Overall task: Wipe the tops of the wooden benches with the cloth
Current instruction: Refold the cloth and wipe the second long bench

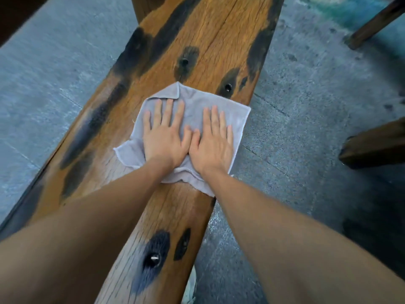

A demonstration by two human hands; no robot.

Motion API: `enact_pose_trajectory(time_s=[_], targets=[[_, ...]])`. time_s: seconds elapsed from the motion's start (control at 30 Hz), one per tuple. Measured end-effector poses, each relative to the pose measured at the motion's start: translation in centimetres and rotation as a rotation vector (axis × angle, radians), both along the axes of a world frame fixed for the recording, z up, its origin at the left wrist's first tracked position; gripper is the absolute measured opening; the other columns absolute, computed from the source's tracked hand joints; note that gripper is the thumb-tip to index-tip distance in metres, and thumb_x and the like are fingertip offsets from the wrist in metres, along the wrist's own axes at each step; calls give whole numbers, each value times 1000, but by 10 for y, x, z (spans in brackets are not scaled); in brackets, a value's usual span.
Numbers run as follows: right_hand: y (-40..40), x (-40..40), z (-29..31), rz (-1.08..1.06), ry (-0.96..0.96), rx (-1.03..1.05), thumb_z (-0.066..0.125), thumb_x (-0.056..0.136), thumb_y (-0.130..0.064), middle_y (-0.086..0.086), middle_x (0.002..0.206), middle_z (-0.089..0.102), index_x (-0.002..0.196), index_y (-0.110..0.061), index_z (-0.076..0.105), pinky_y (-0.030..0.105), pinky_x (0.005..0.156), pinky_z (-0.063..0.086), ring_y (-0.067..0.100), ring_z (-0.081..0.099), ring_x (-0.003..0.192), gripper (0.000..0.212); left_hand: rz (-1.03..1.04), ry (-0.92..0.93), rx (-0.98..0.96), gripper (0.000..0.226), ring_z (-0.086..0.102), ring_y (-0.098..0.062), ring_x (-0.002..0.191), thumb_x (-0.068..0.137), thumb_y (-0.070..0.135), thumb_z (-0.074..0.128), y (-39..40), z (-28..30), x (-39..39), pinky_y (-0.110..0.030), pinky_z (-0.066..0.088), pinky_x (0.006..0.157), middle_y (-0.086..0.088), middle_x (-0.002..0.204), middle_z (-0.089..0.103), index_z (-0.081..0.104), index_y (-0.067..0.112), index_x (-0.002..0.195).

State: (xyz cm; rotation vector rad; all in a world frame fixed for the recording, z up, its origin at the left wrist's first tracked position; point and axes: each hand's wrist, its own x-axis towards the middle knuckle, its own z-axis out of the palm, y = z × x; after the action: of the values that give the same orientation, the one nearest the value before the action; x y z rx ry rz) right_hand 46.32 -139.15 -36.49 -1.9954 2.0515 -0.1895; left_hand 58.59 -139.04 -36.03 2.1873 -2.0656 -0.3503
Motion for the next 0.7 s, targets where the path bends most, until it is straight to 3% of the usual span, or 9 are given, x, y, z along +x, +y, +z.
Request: enact_pose_trajectory(time_s=[0.2, 0.3, 0.47, 0.63, 0.7], targets=[[108, 1, 1, -237, -140, 112, 28, 106, -37, -3, 170, -14, 163, -21, 0, 46, 127, 11, 19, -10, 157, 66, -41, 19, 14, 64, 1, -25, 156, 100, 47, 5, 100, 1, -18, -47, 1, 126, -3, 169, 11, 15, 30, 160], [107, -1, 0, -230, -174, 82, 31, 105, -37, 1, 169, -18, 162, -18, -2, 43, 126, 18, 20, -12, 157, 69, -27, 12, 8, 63, -2, -22, 156, 99, 46, -2, 109, -2, -18, -46, 1, 126, 1, 169, 8, 9, 34, 160], [90, -4, -9, -214, -152, 71, 28, 104, -45, -3, 168, -22, 162, -23, -4, 43, 115, 36, 20, -12, 157, 70, -47, 1, -13, 59, 1, -23, 156, 101, 42, 15, 80, -10, -14, -47, 4, 125, 2, 168, 15, 14, 35, 160], [15, -13, -8, -158, -14, 79, 23, 103, -46, 8, 169, -17, 163, -19, -1, 53, 125, 15, 35, -21, 154, 70, -55, -18, -21, 61, 2, -23, 156, 99, 45, 16, 7, -5, -18, -47, 5, 125, 2, 168, 14, 16, 33, 159], [-19, -16, -11, -159, 19, 67, 21, 102, -48, 5, 170, -14, 163, -23, 1, 54, 125, 8, 33, -22, 154, 69, -42, -17, -35, 63, 2, -23, 156, 98, 48, 12, -28, -7, -20, -48, 5, 125, 2, 168, 14, 16, 33, 160]])
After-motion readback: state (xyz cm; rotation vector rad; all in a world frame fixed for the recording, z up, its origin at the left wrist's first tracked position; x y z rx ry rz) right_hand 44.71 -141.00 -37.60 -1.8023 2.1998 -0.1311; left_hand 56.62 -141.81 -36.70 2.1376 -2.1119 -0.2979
